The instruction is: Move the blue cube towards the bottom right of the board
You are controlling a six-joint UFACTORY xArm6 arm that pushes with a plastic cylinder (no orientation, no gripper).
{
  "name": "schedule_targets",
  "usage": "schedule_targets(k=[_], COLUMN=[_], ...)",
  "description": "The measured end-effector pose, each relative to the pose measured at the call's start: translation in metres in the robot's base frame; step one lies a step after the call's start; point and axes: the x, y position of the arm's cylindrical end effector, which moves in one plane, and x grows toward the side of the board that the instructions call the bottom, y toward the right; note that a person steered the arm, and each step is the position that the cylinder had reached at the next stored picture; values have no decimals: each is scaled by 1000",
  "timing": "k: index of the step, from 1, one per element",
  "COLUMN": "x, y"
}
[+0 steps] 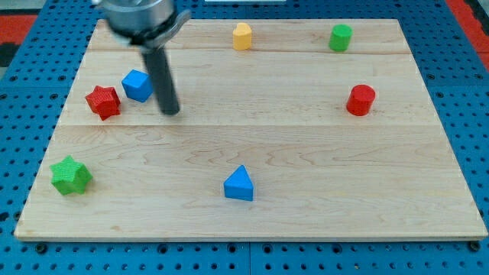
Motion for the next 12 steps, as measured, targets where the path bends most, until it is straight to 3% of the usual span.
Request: schedule_targets(k=[1, 2, 4, 5, 6, 8, 9, 11, 12], x=[-65, -94, -93, -62, -26, 17, 55, 12, 21], y=[9, -37, -118, -133, -56, -70, -1, -41, 39])
